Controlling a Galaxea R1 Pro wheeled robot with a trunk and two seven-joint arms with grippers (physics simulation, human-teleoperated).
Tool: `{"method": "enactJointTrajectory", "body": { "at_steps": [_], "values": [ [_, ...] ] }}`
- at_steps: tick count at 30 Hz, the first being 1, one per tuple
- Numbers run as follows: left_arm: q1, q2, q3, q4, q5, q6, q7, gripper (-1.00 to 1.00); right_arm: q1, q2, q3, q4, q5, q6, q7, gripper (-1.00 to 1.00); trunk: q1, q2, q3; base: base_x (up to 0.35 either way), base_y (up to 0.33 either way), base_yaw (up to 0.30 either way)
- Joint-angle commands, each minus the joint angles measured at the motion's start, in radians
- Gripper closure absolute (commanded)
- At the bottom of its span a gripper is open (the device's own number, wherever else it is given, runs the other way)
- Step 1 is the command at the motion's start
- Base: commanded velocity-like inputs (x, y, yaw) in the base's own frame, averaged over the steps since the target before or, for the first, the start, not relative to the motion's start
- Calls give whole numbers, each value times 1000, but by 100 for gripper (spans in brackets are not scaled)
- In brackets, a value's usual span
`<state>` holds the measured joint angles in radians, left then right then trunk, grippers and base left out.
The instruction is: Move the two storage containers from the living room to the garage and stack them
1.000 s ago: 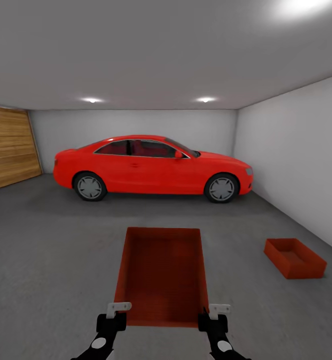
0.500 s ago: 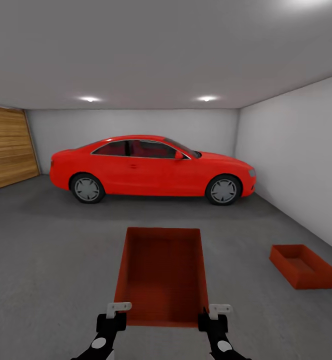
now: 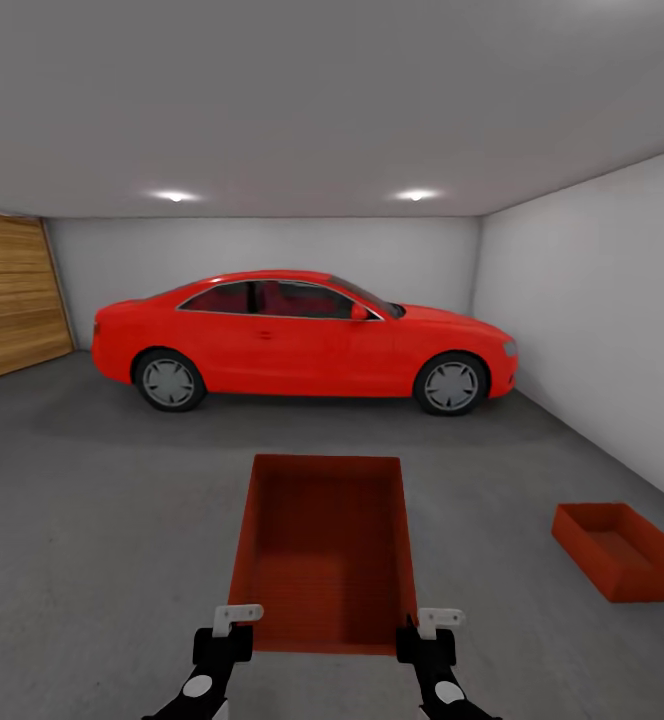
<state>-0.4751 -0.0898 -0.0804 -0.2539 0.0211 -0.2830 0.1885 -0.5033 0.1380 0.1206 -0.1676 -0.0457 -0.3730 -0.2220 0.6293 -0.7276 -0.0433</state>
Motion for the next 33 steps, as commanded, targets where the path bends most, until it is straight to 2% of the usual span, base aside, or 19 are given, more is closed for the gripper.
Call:
{"method": "enactJointTrajectory", "body": {
  "at_steps": [1, 33],
  "values": [
    [0, 1, 5, 2, 3, -1, 9, 100, -1, 0, -24, -50, 17, -30, 15, 100, 1, -1, -2, 321, 0, 0],
    [0, 1, 4, 2, 3, -2, 9, 100, -1, 0, -24, -50, 17, -30, 15, 100, 1, -1, -2, 321, 0, 0]
  ]
}}
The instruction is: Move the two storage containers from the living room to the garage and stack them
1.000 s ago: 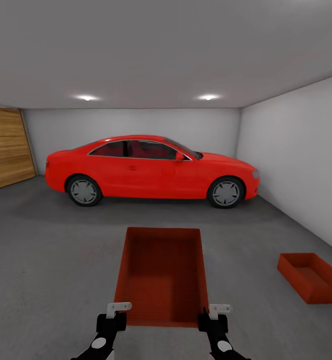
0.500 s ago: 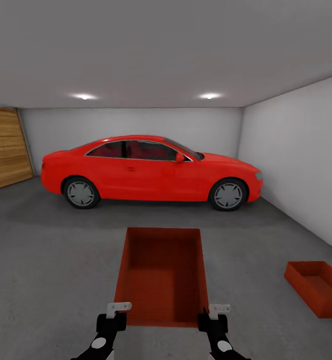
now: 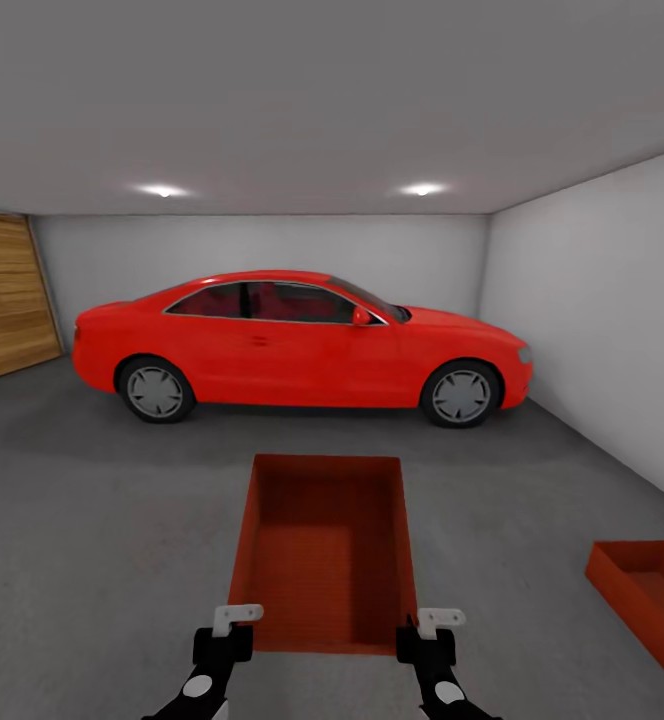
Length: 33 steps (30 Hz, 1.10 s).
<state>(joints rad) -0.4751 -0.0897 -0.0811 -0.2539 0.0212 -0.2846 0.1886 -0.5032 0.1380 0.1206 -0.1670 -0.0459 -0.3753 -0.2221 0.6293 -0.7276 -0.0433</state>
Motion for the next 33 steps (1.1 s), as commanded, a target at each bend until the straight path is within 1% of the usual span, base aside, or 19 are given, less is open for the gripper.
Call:
{"method": "enactJointTrajectory", "body": {
  "at_steps": [1, 7, 12, 33],
  "values": [
    [0, 1, 4, 2, 3, 0, 9, 100, -1, 0, -24, -51, 17, -28, 15, 100, 1, -1, -2, 321, 0, 0],
    [0, 1, 4, 2, 3, 0, 9, 100, -1, 0, -24, -51, 17, -28, 15, 100, 1, -1, -2, 321, 0, -22],
    [0, 1, 4, 2, 3, 0, 9, 100, -2, 0, -24, -51, 17, -28, 15, 100, 1, -1, -2, 321, 0, -166],
    [0, 2, 4, 2, 3, 1, 9, 100, -2, 0, -24, -51, 17, -28, 15, 100, 1, -1, -2, 321, 6, -265]
  ]
}}
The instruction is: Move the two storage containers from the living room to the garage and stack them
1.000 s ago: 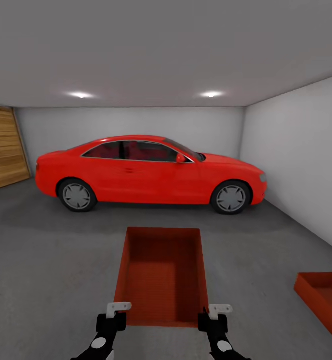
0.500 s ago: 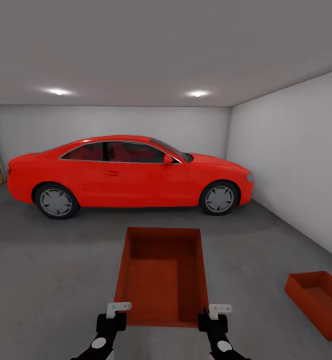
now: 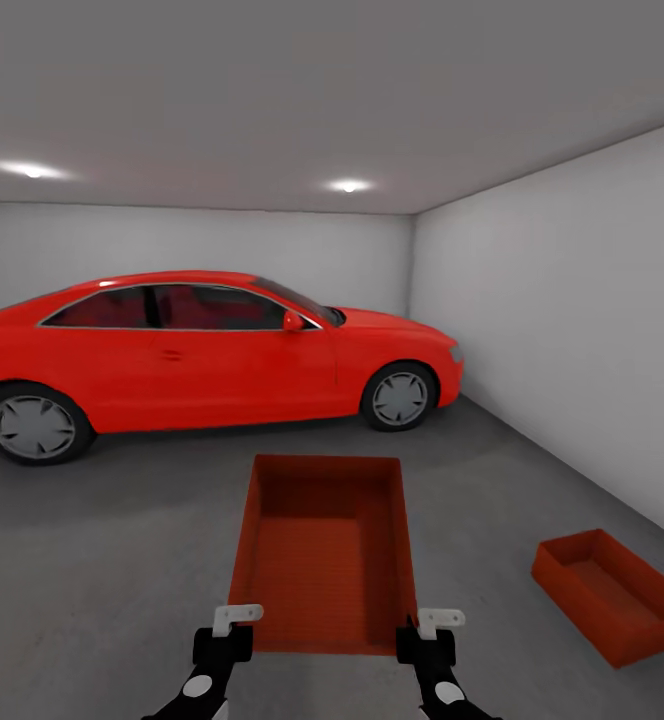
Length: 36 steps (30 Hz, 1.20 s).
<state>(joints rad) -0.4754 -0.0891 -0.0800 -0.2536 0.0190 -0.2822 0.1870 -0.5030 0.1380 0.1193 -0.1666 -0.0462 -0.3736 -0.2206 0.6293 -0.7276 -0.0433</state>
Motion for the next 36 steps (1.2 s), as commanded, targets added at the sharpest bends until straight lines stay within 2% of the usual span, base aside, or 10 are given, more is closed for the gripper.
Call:
{"method": "enactJointTrajectory", "body": {
  "at_steps": [1, 36],
  "values": [
    [0, 2, 3, 3, 6, 0, 10, 100, -2, 0, -23, -51, 17, -30, 14, 100, 1, -1, -2, 321, 113, -271],
    [0, 2, 3, 2, 4, 3, 10, 100, -2, 0, -24, -51, 17, -30, 14, 100, 1, -1, -2, 314, 181, -271]
  ]
}}
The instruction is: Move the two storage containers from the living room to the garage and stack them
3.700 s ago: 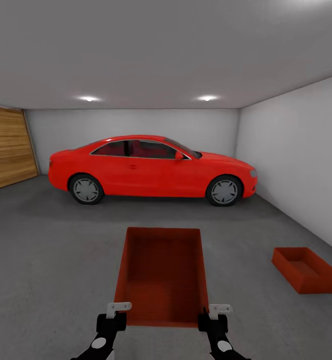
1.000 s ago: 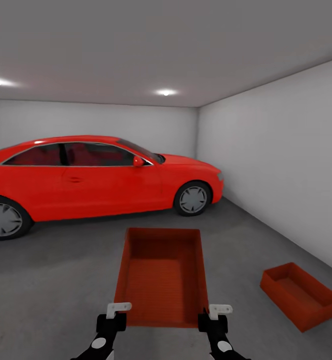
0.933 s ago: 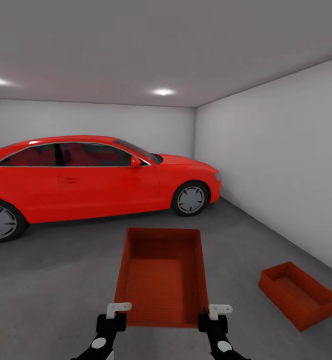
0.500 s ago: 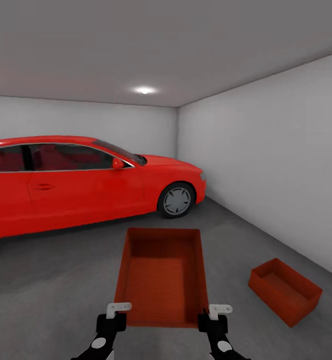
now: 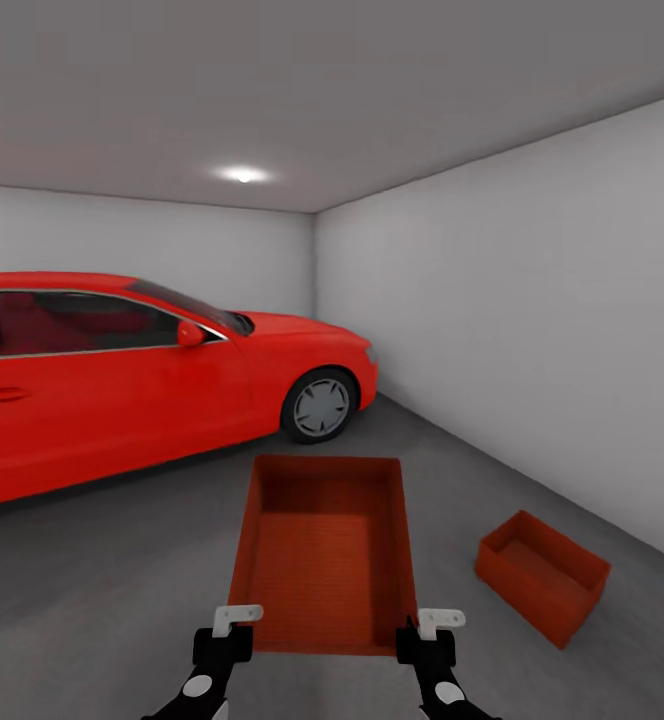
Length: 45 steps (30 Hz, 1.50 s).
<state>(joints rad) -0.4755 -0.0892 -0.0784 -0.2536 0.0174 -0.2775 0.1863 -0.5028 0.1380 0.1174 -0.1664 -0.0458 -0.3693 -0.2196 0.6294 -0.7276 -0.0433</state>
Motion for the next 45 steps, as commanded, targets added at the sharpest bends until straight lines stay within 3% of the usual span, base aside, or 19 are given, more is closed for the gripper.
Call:
{"method": "enactJointTrajectory", "body": {
  "at_steps": [1, 20, 45],
  "values": [
    [0, 2, 2, 2, 6, -2, 10, 100, -2, 0, -22, -51, 17, -34, 13, 100, 1, -1, -2, 313, 185, -272],
    [0, 2, 2, 2, 4, -9, 11, 100, -2, 0, -22, -51, 17, -34, 13, 100, 1, -1, -2, 299, 177, -272],
    [0, 0, 2, 2, -3, -11, 12, 100, -2, 0, -22, -51, 17, -34, 13, 100, 1, -1, -2, 13, 8, -272]
  ]
}}
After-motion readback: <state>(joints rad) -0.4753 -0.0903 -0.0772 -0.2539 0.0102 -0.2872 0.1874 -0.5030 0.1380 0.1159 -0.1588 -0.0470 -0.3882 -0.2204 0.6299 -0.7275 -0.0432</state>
